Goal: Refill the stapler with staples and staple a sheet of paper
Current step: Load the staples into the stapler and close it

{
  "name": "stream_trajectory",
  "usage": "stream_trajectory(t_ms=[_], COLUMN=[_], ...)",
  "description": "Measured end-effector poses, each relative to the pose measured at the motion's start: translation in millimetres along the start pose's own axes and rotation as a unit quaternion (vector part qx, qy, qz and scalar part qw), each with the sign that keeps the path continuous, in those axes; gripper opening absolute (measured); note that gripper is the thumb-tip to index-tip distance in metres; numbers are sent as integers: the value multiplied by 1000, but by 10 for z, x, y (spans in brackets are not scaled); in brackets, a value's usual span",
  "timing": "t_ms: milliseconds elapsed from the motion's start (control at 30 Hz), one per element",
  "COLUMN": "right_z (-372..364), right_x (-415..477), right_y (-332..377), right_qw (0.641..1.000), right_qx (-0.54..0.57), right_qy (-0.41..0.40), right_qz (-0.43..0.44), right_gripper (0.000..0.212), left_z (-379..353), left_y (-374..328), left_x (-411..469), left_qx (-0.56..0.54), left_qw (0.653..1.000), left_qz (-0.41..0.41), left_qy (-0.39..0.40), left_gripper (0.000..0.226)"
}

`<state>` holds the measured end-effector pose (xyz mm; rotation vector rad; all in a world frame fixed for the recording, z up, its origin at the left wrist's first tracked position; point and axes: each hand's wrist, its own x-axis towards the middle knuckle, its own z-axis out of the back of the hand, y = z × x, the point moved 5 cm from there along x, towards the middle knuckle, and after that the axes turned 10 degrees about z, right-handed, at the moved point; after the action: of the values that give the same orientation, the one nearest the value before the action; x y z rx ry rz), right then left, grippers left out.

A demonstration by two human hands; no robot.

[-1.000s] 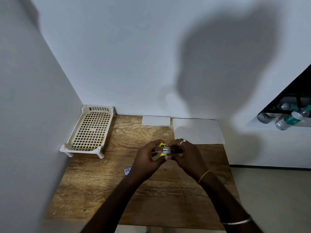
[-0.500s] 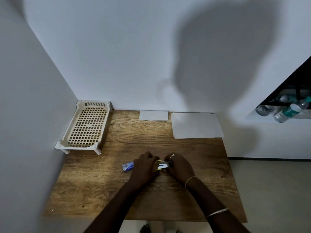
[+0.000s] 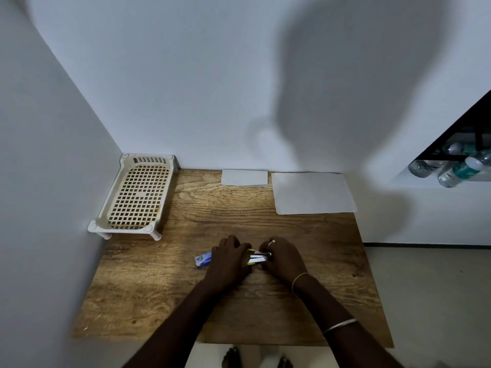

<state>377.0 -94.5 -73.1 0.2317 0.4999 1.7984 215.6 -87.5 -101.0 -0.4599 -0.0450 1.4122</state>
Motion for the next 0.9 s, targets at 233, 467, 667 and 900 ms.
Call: stream_trajectory(t_ms=[233,467,667,900], right_z=[-19,3,7,2], right_x=[-14,-33,-49,-77], right_y=[-25,-31,-30,-25], right_qw=[999,998,998,1000], right_qx=[-27,-46,-43,-11], right_qy=[24,43,39,12], right_qz=[10,19,26,24], right_gripper=[45,42,38,27], left_z=[15,24,39,66], left_y=[16,13,-5,-43], left_x=[43,46,40,17], left_qx=[5,14,24,16], left_qw=[1000,1000,999,1000], left_qz=[-13,-20,-19,-17], left_qy=[9,16,10,-5], left_gripper=[69,79,72,42])
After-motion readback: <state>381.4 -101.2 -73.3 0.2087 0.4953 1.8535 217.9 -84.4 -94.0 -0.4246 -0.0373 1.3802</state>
